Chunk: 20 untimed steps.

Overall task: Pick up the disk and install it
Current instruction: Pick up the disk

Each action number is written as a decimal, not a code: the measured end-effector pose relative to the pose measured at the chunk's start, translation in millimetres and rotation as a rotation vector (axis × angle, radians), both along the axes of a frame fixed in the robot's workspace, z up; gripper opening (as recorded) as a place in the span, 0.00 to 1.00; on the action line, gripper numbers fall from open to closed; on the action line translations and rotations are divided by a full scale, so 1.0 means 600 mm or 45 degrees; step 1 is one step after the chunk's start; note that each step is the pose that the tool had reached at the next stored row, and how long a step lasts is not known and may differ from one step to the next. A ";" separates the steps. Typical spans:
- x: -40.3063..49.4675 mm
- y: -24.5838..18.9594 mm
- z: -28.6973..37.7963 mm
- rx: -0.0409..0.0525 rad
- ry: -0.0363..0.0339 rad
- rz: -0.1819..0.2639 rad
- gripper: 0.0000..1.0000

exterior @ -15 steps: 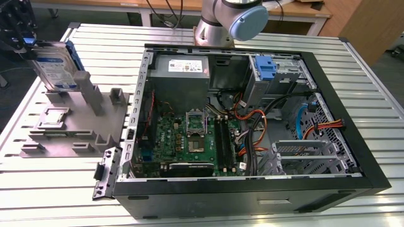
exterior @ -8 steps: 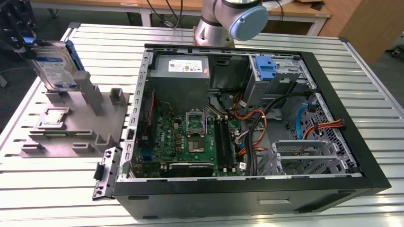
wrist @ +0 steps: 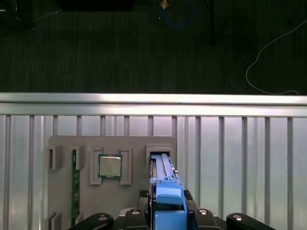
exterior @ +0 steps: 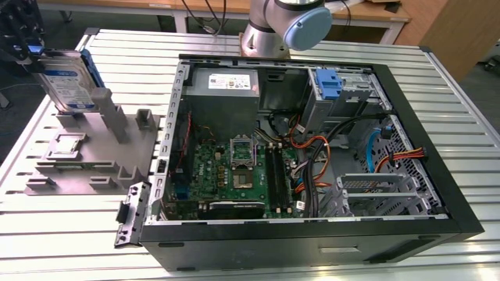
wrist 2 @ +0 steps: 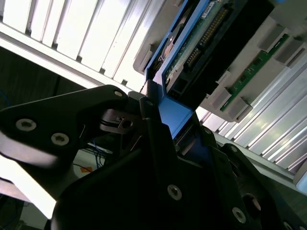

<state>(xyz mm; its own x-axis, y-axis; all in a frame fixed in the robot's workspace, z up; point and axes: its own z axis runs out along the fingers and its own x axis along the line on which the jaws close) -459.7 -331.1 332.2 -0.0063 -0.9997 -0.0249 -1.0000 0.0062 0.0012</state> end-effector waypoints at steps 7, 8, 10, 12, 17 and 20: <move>0.000 0.0000 0.001 0.000 0.0000 0.000 0.36; 0.000 0.0000 0.002 0.000 0.0000 0.000 0.36; 0.000 0.0000 0.002 0.000 0.0001 0.000 0.36; 0.000 0.0000 0.003 0.000 0.0003 0.000 0.36; 0.000 0.0000 0.010 0.000 0.0000 0.000 0.36; 0.000 0.0000 0.014 0.000 0.0001 0.000 0.36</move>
